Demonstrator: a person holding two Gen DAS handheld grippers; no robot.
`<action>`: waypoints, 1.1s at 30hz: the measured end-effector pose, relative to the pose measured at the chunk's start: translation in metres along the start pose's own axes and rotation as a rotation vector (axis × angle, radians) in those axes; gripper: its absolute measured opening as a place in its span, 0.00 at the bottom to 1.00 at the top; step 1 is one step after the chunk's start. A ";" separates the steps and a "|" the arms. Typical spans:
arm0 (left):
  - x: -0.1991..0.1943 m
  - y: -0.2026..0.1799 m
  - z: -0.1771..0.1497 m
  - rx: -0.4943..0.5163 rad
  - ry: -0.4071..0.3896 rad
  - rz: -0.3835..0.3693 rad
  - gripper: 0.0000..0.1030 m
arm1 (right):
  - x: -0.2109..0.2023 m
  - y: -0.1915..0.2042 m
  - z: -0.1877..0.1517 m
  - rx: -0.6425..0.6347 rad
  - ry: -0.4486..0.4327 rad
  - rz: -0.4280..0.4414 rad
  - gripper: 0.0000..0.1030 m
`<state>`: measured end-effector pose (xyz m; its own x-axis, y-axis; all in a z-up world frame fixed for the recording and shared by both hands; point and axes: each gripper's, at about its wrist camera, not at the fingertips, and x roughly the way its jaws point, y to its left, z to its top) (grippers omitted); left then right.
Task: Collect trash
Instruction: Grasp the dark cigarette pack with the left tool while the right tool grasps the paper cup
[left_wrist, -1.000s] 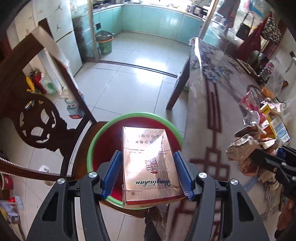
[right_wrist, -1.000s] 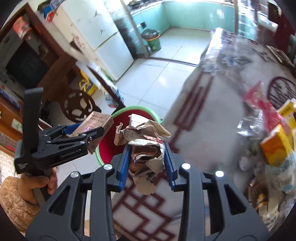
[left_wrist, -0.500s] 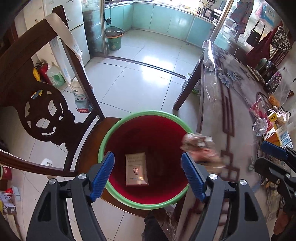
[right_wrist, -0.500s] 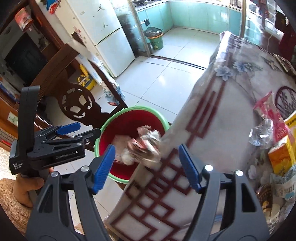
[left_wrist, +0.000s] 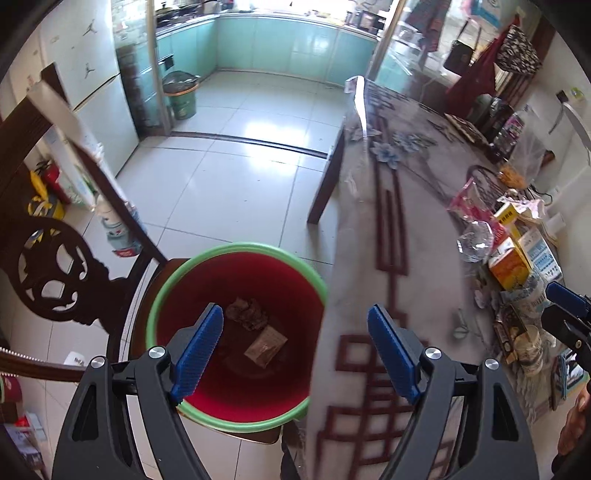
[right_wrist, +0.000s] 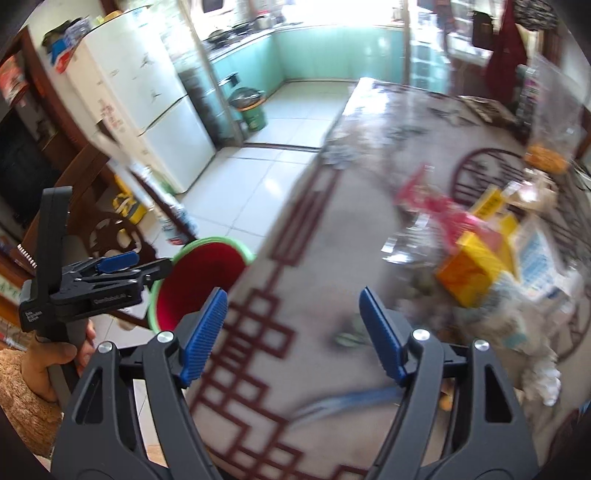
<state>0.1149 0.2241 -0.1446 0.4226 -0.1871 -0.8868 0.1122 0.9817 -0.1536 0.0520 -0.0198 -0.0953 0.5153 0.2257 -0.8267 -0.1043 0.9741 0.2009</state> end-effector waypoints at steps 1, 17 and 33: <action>0.001 -0.006 0.001 0.010 0.001 -0.007 0.75 | -0.004 -0.009 -0.004 0.012 -0.001 -0.017 0.70; 0.009 -0.150 0.001 0.106 0.021 -0.095 0.75 | -0.033 -0.147 -0.064 0.135 0.078 -0.154 0.70; 0.021 -0.257 -0.037 -0.032 0.080 -0.072 0.78 | -0.033 -0.235 -0.074 -0.051 0.194 -0.009 0.73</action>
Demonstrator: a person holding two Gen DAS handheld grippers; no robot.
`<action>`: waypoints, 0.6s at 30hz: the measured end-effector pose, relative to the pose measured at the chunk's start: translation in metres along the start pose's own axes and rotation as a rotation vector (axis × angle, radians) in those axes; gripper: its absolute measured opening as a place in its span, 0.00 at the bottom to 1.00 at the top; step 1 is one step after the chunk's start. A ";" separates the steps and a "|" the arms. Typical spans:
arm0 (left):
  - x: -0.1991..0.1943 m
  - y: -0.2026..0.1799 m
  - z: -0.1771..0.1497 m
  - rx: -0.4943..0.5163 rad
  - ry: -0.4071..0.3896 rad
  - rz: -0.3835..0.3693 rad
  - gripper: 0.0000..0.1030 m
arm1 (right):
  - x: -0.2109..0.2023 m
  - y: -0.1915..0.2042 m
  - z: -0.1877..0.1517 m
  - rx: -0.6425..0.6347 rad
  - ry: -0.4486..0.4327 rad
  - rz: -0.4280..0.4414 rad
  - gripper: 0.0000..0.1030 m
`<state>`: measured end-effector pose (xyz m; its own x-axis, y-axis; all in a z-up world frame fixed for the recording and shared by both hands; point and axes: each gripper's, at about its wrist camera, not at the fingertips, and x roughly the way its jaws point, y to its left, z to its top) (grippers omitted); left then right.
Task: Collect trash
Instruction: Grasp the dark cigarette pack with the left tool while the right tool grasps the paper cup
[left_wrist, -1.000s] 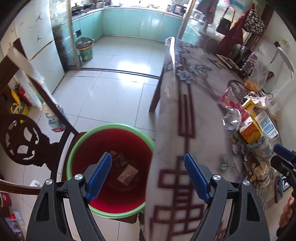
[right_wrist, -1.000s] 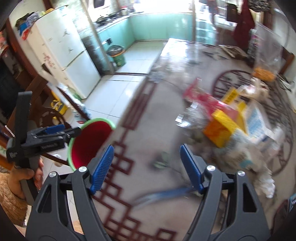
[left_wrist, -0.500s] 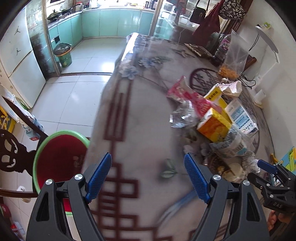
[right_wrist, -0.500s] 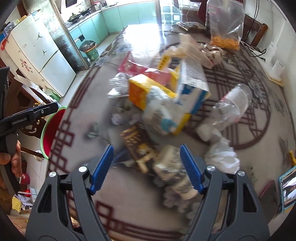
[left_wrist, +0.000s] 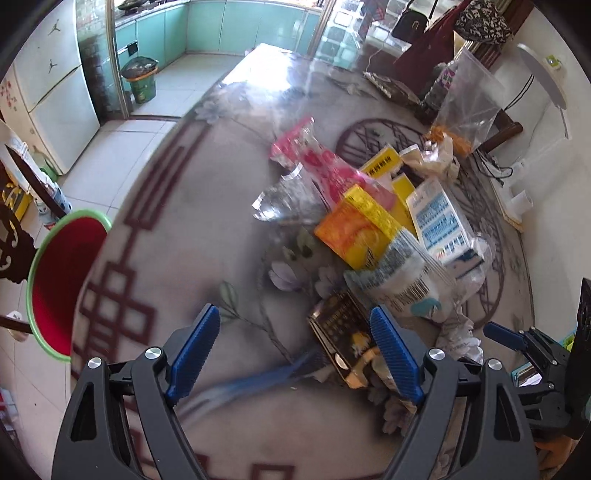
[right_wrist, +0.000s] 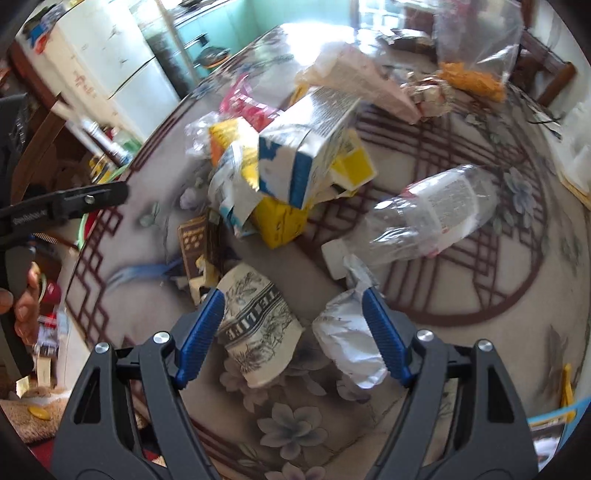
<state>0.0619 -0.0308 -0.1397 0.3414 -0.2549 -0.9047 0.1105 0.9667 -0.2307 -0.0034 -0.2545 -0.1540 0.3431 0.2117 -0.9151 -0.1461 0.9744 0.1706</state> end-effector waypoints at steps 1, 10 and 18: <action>0.002 -0.003 -0.001 0.000 0.008 0.003 0.78 | 0.002 0.001 -0.001 -0.012 0.006 0.014 0.73; 0.021 -0.024 0.002 -0.036 0.044 0.013 0.78 | 0.029 0.023 -0.017 -0.126 0.090 0.111 0.64; 0.028 -0.032 0.002 -0.053 0.056 0.012 0.78 | 0.039 0.025 -0.025 -0.133 0.089 0.121 0.36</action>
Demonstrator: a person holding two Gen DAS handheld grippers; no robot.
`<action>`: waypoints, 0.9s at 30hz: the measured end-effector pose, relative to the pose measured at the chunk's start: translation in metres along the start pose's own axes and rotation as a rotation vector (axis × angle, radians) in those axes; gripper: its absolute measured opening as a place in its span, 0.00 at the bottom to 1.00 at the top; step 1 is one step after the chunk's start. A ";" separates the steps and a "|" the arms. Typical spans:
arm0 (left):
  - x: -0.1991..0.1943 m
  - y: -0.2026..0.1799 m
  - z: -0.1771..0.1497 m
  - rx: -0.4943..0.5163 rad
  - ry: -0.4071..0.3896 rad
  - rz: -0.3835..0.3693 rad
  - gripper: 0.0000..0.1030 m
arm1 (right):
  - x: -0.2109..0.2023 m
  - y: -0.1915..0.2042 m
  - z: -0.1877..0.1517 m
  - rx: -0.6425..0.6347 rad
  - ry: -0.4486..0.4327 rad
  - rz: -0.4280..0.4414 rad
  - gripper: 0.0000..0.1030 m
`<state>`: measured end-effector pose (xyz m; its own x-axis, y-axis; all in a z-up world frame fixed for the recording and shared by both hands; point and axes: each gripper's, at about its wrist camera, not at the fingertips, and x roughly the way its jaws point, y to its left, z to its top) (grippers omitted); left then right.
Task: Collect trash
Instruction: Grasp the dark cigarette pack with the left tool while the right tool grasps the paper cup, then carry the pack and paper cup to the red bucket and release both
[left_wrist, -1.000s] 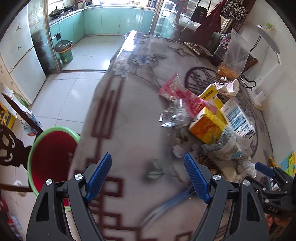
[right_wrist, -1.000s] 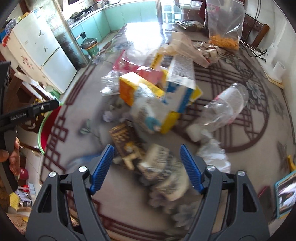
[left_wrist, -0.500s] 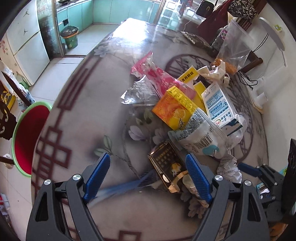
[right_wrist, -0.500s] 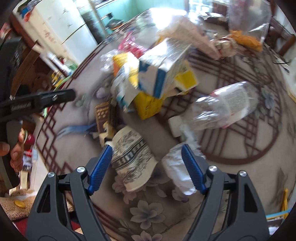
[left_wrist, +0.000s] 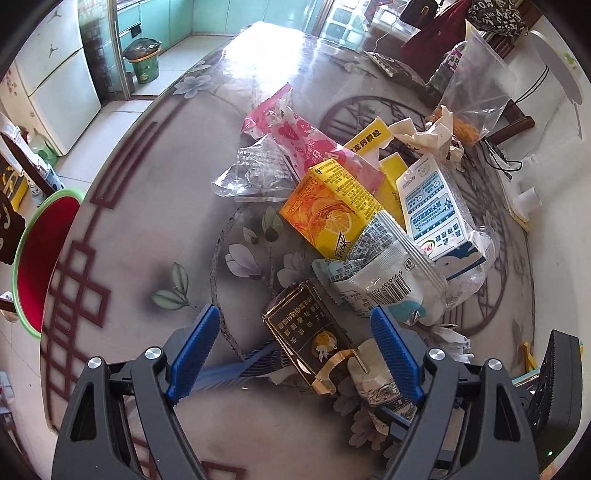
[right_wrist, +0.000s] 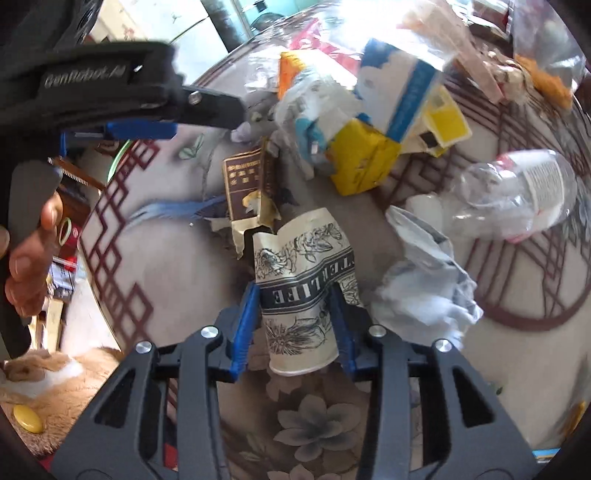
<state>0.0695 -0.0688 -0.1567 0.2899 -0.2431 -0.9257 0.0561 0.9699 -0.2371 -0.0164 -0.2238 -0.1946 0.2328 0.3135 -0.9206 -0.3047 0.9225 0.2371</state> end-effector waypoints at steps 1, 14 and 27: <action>0.000 0.001 0.000 -0.005 -0.001 0.001 0.78 | -0.003 -0.003 -0.001 0.009 -0.005 -0.012 0.35; 0.036 -0.001 -0.019 -0.043 0.117 -0.020 0.78 | -0.093 -0.073 -0.002 0.274 -0.252 -0.054 0.35; 0.052 -0.010 -0.026 -0.017 0.144 -0.071 0.45 | -0.097 -0.056 0.003 0.269 -0.274 -0.037 0.35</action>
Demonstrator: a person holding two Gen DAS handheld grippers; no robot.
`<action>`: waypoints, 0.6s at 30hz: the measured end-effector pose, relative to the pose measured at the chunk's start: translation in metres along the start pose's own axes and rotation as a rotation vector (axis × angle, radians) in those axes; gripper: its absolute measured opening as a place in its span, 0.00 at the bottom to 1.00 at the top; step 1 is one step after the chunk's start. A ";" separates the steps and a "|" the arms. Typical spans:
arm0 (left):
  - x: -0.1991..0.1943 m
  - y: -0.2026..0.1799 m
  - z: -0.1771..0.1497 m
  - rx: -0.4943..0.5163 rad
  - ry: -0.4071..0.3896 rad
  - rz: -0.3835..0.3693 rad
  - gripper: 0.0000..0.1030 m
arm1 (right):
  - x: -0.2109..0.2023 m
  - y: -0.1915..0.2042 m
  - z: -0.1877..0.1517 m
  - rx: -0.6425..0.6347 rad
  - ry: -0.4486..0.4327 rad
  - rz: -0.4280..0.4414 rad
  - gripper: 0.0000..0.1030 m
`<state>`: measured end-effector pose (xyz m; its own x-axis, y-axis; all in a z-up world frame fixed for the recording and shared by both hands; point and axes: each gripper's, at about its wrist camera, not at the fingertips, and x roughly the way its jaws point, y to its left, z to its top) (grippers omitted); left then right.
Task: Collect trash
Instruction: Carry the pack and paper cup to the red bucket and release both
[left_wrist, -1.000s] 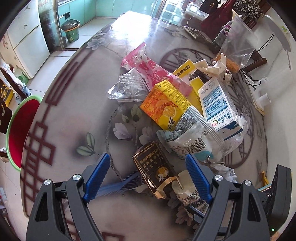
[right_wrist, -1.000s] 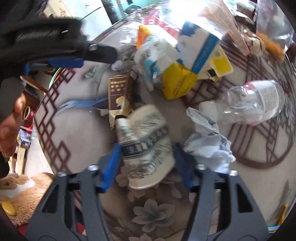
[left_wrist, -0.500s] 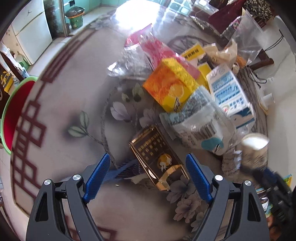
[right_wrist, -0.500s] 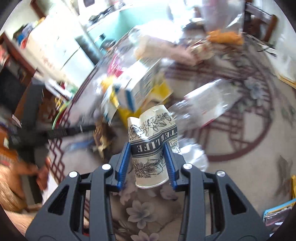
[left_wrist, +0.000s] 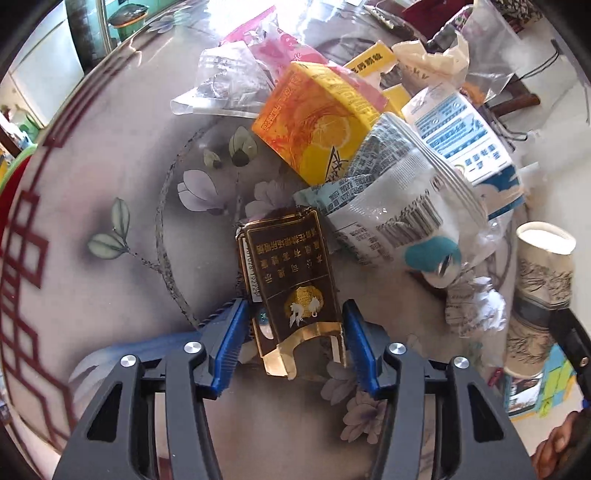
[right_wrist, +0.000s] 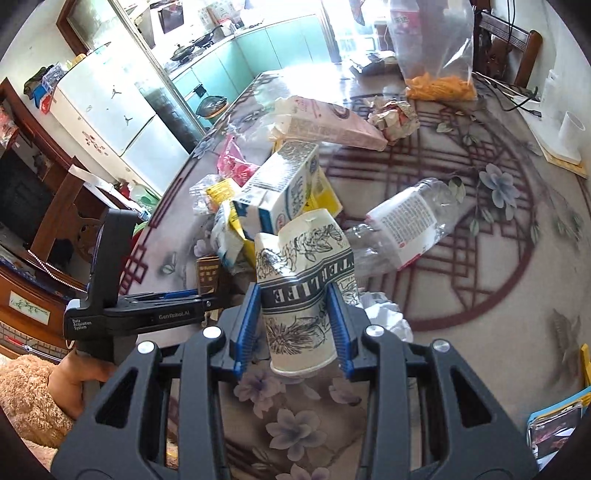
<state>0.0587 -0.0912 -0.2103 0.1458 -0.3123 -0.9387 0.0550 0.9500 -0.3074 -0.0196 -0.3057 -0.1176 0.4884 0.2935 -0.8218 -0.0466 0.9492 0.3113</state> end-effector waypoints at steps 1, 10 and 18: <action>-0.002 0.000 -0.001 0.000 -0.006 -0.003 0.45 | 0.000 0.002 0.000 -0.002 -0.001 0.001 0.35; -0.050 0.004 0.004 0.074 -0.153 0.061 0.43 | 0.003 0.016 0.006 -0.025 -0.006 0.021 0.35; -0.085 0.012 0.014 0.108 -0.260 0.113 0.43 | 0.007 0.028 0.012 -0.050 -0.002 0.035 0.35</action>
<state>0.0611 -0.0535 -0.1322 0.4047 -0.2088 -0.8903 0.1271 0.9770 -0.1714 -0.0073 -0.2779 -0.1091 0.4878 0.3268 -0.8095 -0.1071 0.9427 0.3161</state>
